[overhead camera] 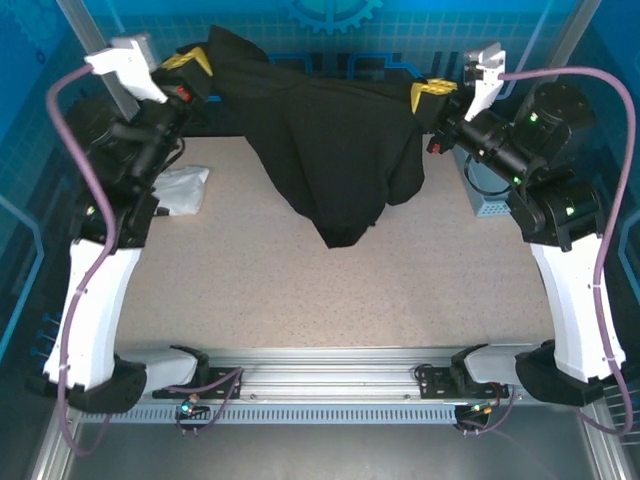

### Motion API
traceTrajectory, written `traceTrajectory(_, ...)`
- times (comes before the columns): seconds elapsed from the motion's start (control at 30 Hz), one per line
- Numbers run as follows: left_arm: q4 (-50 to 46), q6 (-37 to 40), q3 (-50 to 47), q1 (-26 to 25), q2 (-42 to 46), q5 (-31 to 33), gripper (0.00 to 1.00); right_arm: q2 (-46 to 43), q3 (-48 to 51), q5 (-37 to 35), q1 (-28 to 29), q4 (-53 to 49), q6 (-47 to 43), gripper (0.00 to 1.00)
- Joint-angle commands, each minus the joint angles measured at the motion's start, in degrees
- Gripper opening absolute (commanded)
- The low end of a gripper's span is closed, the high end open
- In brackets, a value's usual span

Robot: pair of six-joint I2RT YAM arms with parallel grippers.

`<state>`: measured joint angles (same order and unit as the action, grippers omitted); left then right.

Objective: Fold the inside-out t-shirt

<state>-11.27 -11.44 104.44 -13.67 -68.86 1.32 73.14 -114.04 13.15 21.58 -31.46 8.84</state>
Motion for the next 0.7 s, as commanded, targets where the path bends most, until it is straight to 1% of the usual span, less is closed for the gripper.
traceTrajectory(0.0, 5.9, 5.64, 3.29, 0.75, 5.21, 7.35, 0.0, -3.43, 0.68, 3.68, 1.7, 4.26, 2.28, 0.0)
traceTrajectory(0.07, 6.57, 7.73, 4.51, 0.75, 4.22, 8.67, 0.0, -3.06, 1.25, 4.41, 3.58, 5.16, 2.83, 0.0)
traceTrajectory(0.13, 6.72, 9.13, 7.21, 0.75, 1.57, 8.74, 0.0, -2.18, 1.36, 3.31, 5.29, 4.98, 2.94, 0.0)
traceTrajectory(0.2, 7.56, 9.75, 9.8, 0.75, -2.27, 8.09, 0.0, -1.14, 1.98, 0.07, 6.37, 4.49, 2.95, 0.0)
traceTrajectory(0.3, 7.62, 10.37, 16.02, 0.75, -11.42, 6.71, 0.0, 0.38, 5.01, -7.17, 6.96, 4.5, 2.78, 0.0)
traceTrajectory(0.37, 5.82, 10.54, 22.49, 0.75, -19.73, 5.79, 0.0, 1.56, 8.06, -12.48, 6.98, 5.19, 3.1, 0.0)
traceTrajectory(0.4, 4.24, 10.44, 27.35, 0.75, -24.65, 5.19, 0.0, 2.42, 9.89, -15.05, 6.94, 5.77, 3.03, 0.0)
traceTrajectory(0.53, -0.38, 9.36, 49.4, 0.11, -49.22, 3.15, 0.0, 6.79, 17.2, -23.29, 4.56, 8.47, 5.54, 0.0)
traceTrajectory(0.6, 0.85, 9.6, 57.91, -0.84, -60.75, 3.26, 0.0, 9.77, 20.4, -24.03, 1.4, 9.41, 8.58, 0.0)
traceTrajectory(0.63, 3.68, 10.02, 58.84, -1.44, -64.74, 3.65, 0.0, 11.58, 21.93, -23.15, -0.65, 10.06, 10.41, 0.0)
traceTrajectory(0.67, 6.59, 10.74, 57.57, -1.97, -66.98, 4.15, 0.05, 13.65, 22.5, -22.36, -2.15, 9.99, 11.58, 0.0)
